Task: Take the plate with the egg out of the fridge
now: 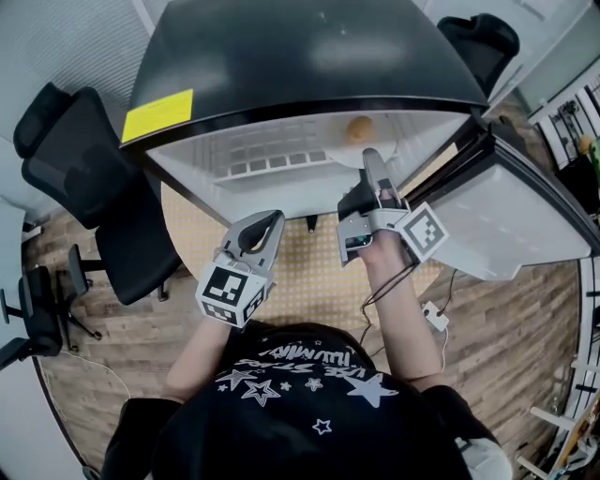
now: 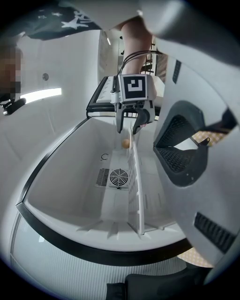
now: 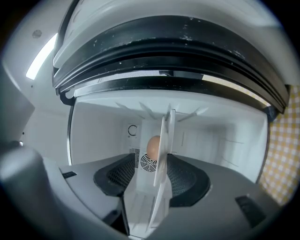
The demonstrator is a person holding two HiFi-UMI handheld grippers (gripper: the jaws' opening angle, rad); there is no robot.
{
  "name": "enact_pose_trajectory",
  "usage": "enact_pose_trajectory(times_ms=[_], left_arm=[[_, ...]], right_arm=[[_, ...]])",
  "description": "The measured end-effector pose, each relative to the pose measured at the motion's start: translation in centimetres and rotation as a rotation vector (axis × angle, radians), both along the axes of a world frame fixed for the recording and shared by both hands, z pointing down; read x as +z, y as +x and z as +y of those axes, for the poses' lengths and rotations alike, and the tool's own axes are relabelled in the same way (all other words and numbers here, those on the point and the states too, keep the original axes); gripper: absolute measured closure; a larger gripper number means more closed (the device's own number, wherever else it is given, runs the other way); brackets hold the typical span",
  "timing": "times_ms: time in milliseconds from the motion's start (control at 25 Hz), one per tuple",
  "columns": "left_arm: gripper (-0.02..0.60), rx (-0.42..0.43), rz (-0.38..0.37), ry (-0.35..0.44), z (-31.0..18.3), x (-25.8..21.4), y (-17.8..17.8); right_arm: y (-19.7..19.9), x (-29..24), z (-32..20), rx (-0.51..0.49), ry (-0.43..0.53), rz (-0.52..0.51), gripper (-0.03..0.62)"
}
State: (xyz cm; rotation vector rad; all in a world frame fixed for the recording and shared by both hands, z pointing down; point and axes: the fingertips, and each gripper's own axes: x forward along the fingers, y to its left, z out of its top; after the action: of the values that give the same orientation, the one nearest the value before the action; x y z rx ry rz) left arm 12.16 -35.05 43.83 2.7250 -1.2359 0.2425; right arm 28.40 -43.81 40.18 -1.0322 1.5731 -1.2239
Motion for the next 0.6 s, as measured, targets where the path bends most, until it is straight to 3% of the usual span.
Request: enact_pose_trajectory(times_ms=[80,200,600], left_arm=[[0.58,-0.003,0.0,-0.006,0.0,0.2,-0.1],[0.58,-0.004,-0.003,-0.011,0.1,0.4,-0.1],[0.58,-0.003,0.005,0.009,0.3,-0.3,0.2]], right_arm=[[0.0,0.5,-0.1,-0.005,-0.031,0.035,0.4],[0.1,1.5,-0.2,0.002,-0.077,0.026,0.505],[-0.2,1.2,1.1,0.006,-0.076,-0.037,0.54]])
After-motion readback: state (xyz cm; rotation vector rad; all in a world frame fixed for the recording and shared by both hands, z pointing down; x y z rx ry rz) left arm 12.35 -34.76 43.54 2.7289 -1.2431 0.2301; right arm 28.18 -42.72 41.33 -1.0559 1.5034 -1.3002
